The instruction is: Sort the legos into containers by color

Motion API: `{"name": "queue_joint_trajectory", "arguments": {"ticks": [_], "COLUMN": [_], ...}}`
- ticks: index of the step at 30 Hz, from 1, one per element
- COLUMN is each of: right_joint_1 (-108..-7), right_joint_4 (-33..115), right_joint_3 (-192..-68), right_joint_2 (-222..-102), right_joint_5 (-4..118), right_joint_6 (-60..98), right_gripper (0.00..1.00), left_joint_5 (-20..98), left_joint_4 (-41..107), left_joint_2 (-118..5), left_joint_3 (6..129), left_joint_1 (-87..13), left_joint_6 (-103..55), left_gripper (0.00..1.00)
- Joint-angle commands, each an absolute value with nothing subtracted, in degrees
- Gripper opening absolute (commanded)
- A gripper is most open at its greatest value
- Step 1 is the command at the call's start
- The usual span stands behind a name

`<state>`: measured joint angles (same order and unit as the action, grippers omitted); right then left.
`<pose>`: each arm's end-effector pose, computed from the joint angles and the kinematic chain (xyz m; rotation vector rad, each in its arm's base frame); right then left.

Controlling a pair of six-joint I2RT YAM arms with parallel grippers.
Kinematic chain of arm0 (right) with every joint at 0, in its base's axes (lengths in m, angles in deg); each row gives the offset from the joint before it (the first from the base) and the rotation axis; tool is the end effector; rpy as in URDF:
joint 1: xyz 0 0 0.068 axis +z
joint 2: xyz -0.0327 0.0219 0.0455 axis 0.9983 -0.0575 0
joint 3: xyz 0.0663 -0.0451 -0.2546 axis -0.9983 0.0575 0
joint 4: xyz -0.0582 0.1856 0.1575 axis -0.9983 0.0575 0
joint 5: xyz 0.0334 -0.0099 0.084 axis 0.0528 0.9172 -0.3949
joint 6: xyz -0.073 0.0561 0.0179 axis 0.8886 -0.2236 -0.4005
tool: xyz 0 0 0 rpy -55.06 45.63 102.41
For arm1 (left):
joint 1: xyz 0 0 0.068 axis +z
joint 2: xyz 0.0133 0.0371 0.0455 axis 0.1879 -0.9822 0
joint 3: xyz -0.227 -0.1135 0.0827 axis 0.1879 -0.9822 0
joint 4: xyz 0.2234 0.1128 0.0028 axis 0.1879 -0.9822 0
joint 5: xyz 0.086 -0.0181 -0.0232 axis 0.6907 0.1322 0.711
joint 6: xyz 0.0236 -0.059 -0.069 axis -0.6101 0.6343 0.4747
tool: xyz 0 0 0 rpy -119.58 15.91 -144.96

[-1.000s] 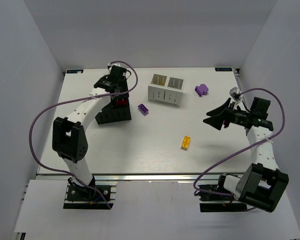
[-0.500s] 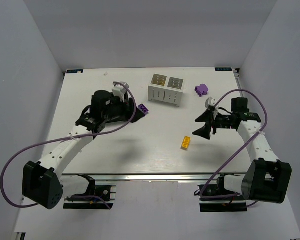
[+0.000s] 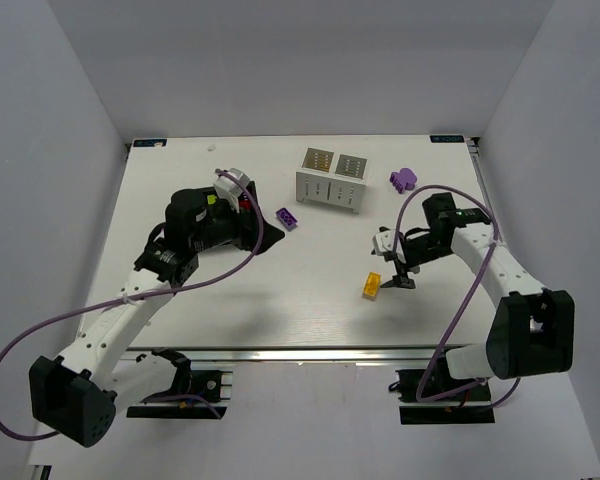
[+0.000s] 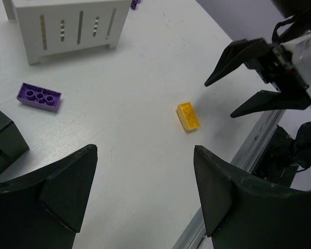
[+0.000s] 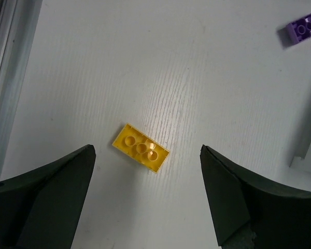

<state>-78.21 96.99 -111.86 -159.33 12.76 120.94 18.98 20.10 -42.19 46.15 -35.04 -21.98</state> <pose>0.2223 0.1000 0.2147 -1.8845 1.3290 0.6357 0.2326 -0.1489 0.3060 0.5237 1.9257 -0.9155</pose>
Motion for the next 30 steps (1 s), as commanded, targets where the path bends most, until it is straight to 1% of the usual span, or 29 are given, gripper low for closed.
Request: {"name": "queue_joint_trajectory", "arguments": {"ticks": [1, 5, 8, 12, 13, 14, 15, 16, 17, 18, 19, 23, 27, 30], "right_joint_1": [-75.46, -72.56, -71.68, -70.89, -70.62, -70.45, -70.53, -70.71, -71.14, -72.19, -72.90, -74.74, -76.50, -77.13], "right_joint_4": [97.43, 97.96, 97.08, 93.92, 88.87, 84.29, 78.76, 65.48, 62.83, 63.24, 62.98, 57.10, 56.38, 57.61], "right_joint_3": [-113.96, -115.80, -118.34, -119.67, -119.93, -120.46, -120.55, -120.81, -121.94, -125.61, -126.69, -126.35, -128.02, -129.07], "right_joint_2": [-160.25, -162.18, -163.50, -164.13, -163.95, -163.34, -163.07, -162.90, -163.77, -164.64, -165.61, -165.09, -166.06, -166.59], "right_joint_5": [19.67, 24.94, 26.18, 28.55, 29.25, 31.52, 33.81, 37.66, 41.44, 41.48, 42.17, 40.08, 36.65, 33.31], "right_joint_6": [129.08, 132.09, 130.59, 127.70, 119.51, 112.29, 102.74, 91.51, 79.82, 77.70, 73.07, 63.48, 56.87, 55.45], "right_gripper": [0.86, 0.82, 0.79, 0.78, 0.78, 0.85, 0.89, 0.89, 0.89, 0.89, 0.89, 0.89, 0.89, 0.89], "left_joint_5": [21.51, 23.19, 23.80, 23.98, 24.07, 23.90, 23.72, 23.63, 23.63, 23.37, 23.19, 22.93, 22.31, 21.61], "left_joint_4": [21.06, 20.62, 20.62, 20.62, 20.71, 20.62, 20.79, 20.80, 21.06, 21.06, 21.15, 21.32, 21.50, 21.50], "left_joint_2": [-39.58, -38.26, -37.38, -37.03, -36.94, -36.94, -36.85, -36.85, -36.76, -36.76, -36.68, -36.59, -36.94, -37.55], "left_joint_3": [45.97, 45.97, 45.80, 45.71, 45.80, 45.80, 45.80, 45.62, 45.62, 45.62, 45.62, 45.45, 45.44, 45.53], "left_joint_1": [-35.09, -35.09, -35.09, -35.09, -35.09, -35.09, -35.09, -35.09, -35.09, -35.09, -35.09, -35.09, -35.09, -35.09], "left_joint_6": [-22.90, -22.99, -22.90, -22.82, -22.82, -22.73, -22.82, -22.64, -22.55, -22.55, -22.47, -22.29, -22.20, -22.03], "left_gripper": [0.85, 0.85, 0.85, 0.86, 0.86, 0.86, 0.86, 0.86, 0.86, 0.86, 0.86, 0.87, 0.87, 0.87]}}
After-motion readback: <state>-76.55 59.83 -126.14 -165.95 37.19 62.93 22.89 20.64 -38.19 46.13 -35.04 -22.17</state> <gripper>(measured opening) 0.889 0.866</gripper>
